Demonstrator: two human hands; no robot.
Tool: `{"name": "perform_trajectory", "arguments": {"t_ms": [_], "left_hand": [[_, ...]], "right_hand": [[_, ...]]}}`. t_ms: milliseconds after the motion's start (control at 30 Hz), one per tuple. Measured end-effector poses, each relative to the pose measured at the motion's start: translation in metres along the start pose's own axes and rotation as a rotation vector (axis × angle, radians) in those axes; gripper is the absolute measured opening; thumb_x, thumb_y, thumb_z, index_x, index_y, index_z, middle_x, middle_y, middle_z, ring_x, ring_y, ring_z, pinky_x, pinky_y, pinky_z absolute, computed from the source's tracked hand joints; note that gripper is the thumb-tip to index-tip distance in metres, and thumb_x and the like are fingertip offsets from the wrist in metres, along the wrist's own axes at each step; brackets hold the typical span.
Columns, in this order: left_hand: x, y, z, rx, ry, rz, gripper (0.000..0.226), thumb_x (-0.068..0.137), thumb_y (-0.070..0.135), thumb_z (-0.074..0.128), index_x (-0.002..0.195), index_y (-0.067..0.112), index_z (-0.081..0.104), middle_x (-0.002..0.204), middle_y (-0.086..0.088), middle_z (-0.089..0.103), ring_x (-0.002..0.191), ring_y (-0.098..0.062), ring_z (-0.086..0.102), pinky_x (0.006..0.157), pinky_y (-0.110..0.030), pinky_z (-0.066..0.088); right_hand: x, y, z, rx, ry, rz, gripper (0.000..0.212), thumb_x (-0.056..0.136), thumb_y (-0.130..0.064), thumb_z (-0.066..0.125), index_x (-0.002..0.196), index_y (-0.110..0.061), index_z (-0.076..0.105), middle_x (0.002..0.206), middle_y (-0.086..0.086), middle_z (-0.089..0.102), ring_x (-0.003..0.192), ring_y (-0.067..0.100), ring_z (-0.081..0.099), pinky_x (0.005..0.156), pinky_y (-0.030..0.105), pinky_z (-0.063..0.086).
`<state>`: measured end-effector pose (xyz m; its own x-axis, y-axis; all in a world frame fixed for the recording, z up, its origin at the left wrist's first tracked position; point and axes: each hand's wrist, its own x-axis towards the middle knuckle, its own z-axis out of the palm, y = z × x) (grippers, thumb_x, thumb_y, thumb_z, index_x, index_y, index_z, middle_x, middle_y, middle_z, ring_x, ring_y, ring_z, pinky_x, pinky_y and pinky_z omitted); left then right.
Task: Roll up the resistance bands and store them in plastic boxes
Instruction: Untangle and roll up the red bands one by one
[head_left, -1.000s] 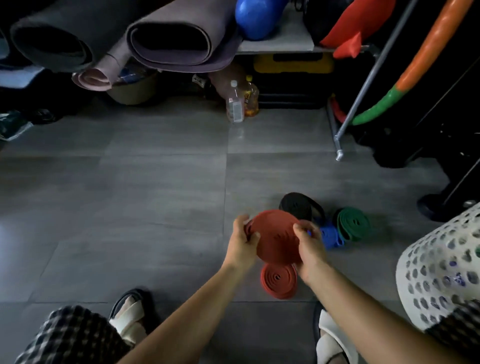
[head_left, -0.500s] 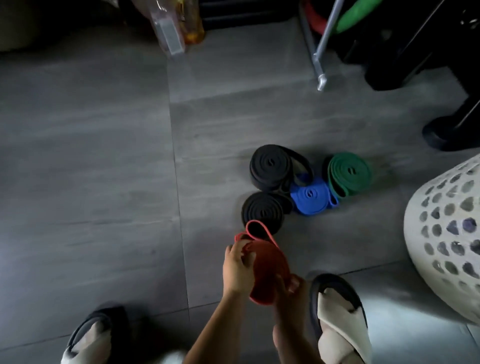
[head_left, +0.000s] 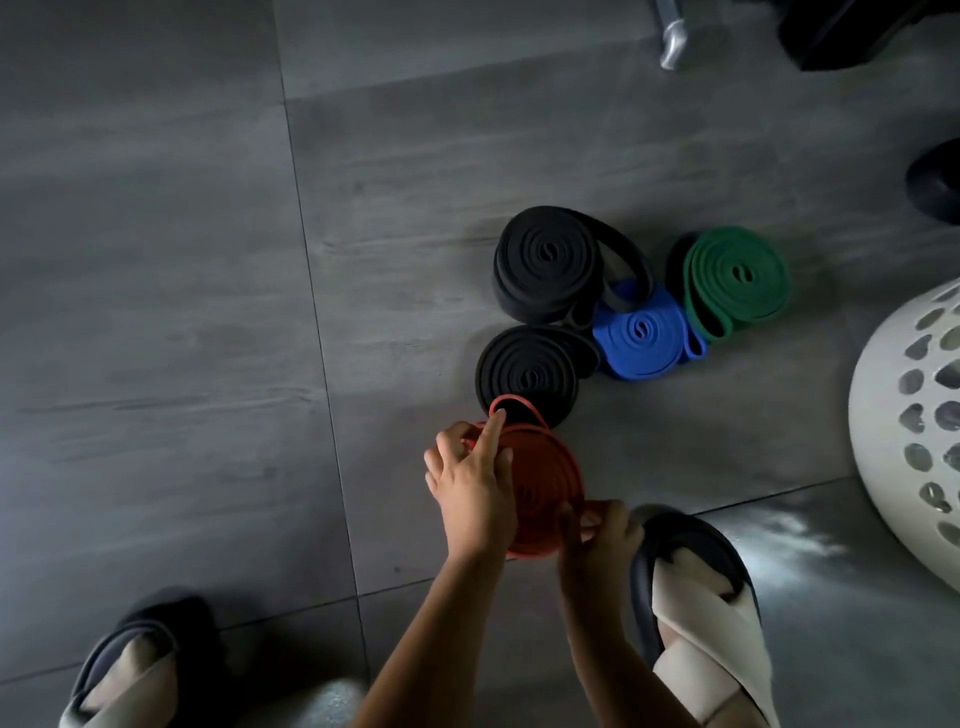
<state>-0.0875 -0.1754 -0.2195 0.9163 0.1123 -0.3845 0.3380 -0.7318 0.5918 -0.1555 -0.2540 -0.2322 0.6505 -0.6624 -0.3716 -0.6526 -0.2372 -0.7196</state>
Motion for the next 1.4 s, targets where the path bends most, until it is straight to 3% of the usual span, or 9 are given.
{"name": "perform_trajectory", "arguments": {"t_ms": [100,167,267,400,500,733,1000,1233,1400], "left_hand": [[0.006,-0.004,-0.009,0.162,-0.060,0.175,0.043,0.093,0.026,0.042,0.136,0.025,0.046,0.141,-0.011,0.033,0.125,-0.033,0.026,0.101,-0.043,0.027],[0.015,-0.010,-0.015,0.257,-0.166,0.301,0.045,0.097,0.026,0.040,0.142,0.023,0.037,0.155,0.000,0.012,0.140,-0.021,0.004,0.112,-0.036,0.013],[0.028,-0.016,-0.023,0.283,-0.273,0.446,0.044,0.098,0.026,0.039,0.141,0.015,0.036,0.157,0.006,-0.003,0.142,-0.008,-0.013,0.112,-0.024,-0.006],[0.035,-0.014,-0.031,0.383,-0.311,0.540,0.042,0.098,0.031,0.037,0.137,0.015,0.040,0.155,0.002,0.016,0.143,-0.011,0.006,0.112,-0.022,-0.002],[0.027,-0.014,-0.033,0.364,-0.228,0.491,0.043,0.097,0.034,0.040,0.136,0.015,0.041,0.142,0.002,0.036,0.132,-0.014,0.028,0.107,-0.023,0.014],[0.000,-0.026,-0.012,0.199,-0.080,0.274,0.049,0.091,0.037,0.031,0.112,0.001,0.058,0.113,-0.014,0.059,0.099,-0.032,0.058,0.078,-0.041,0.050],[0.000,-0.025,-0.011,0.182,-0.035,0.347,0.032,0.091,0.022,0.036,0.110,0.004,0.056,0.101,-0.012,0.066,0.088,-0.029,0.066,0.074,-0.037,0.054],[0.001,-0.026,-0.006,0.234,-0.077,0.225,0.044,0.089,0.038,0.035,0.109,0.007,0.059,0.108,-0.011,0.061,0.097,-0.031,0.060,0.077,-0.042,0.051],[0.002,-0.028,-0.001,0.074,-0.118,0.107,0.050,0.095,0.044,0.033,0.129,0.010,0.046,0.145,-0.008,0.030,0.127,-0.026,0.030,0.101,-0.042,0.038]], "right_hand": [[0.001,0.005,0.001,-0.012,-0.003,-0.059,0.074,0.066,-0.058,0.043,0.094,0.008,0.057,0.090,0.011,0.042,0.085,0.026,0.042,0.075,0.037,0.038],[0.005,0.009,0.000,0.005,-0.054,-0.079,0.064,0.070,-0.055,0.047,0.097,0.002,0.057,0.092,0.010,0.050,0.087,0.032,0.051,0.076,0.042,0.045],[0.006,0.005,-0.002,0.089,-0.118,-0.048,0.033,0.074,-0.046,0.050,0.090,-0.018,0.049,0.093,0.015,0.055,0.085,0.027,0.054,0.075,0.024,0.045],[0.004,0.003,-0.001,0.110,-0.159,-0.012,0.018,0.085,-0.033,0.056,0.088,-0.022,0.042,0.096,0.015,0.056,0.089,0.026,0.053,0.073,0.025,0.038],[0.003,0.004,0.000,0.113,-0.143,-0.004,0.021,0.089,-0.017,0.057,0.083,-0.027,0.039,0.093,0.011,0.054,0.085,0.022,0.052,0.071,0.025,0.037],[0.000,0.012,0.007,-0.088,-0.066,-0.064,0.026,0.080,0.006,0.064,0.099,0.017,0.050,0.088,0.028,0.062,0.079,0.038,0.064,0.066,0.030,0.044],[0.007,0.011,0.009,0.088,-0.188,0.121,0.043,0.094,-0.012,0.047,0.134,0.001,0.040,0.131,0.022,0.045,0.119,0.034,0.048,0.084,0.026,0.038],[0.007,0.012,0.011,0.223,-0.134,0.191,0.038,0.092,-0.010,0.051,0.127,0.003,0.047,0.123,0.023,0.054,0.111,0.031,0.054,0.079,0.025,0.041],[0.005,0.012,0.015,0.385,-0.148,0.242,0.013,0.089,-0.021,0.059,0.101,-0.016,0.059,0.105,0.015,0.062,0.096,0.028,0.060,0.066,0.018,0.047]]}}
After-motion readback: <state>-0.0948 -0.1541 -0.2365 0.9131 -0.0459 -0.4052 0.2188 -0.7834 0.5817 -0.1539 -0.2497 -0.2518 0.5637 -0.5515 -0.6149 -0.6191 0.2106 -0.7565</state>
